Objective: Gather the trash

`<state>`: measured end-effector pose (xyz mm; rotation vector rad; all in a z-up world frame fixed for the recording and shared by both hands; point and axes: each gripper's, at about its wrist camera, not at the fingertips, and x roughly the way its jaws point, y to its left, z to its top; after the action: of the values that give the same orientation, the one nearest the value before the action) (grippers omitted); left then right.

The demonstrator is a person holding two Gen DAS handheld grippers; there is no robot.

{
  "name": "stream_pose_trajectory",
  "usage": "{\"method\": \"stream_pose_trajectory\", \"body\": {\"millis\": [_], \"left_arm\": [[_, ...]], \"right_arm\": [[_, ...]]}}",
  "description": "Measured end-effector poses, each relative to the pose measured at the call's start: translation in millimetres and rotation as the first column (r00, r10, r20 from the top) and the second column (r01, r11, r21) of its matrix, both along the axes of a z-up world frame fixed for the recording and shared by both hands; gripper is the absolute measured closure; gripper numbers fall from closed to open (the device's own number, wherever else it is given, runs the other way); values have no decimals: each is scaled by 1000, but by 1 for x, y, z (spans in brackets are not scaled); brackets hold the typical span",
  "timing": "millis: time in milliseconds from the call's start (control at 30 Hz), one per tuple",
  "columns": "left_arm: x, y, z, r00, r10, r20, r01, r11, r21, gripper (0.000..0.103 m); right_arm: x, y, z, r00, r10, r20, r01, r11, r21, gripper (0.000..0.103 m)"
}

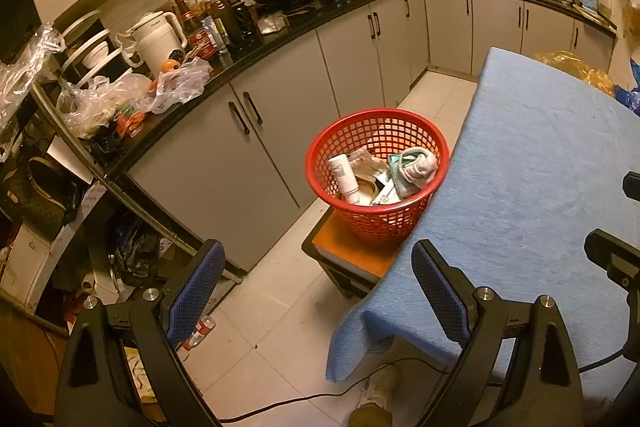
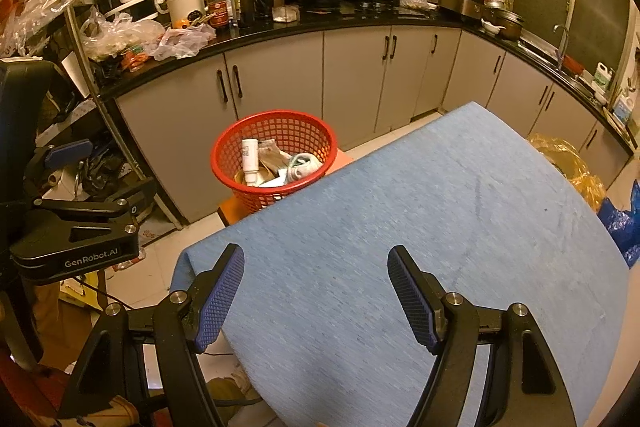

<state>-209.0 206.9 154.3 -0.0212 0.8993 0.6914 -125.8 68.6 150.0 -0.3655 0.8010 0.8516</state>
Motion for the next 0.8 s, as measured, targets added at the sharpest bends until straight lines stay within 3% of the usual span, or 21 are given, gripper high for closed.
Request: {"method": "stream_pose_trajectory", "body": {"millis": [800], "left_arm": [[21,-54,-25,992,-117,-35,116,992,-49,9]], "right_arm": [[3,-64,-16,991,-126,-36,124,991,-48,25]]}}
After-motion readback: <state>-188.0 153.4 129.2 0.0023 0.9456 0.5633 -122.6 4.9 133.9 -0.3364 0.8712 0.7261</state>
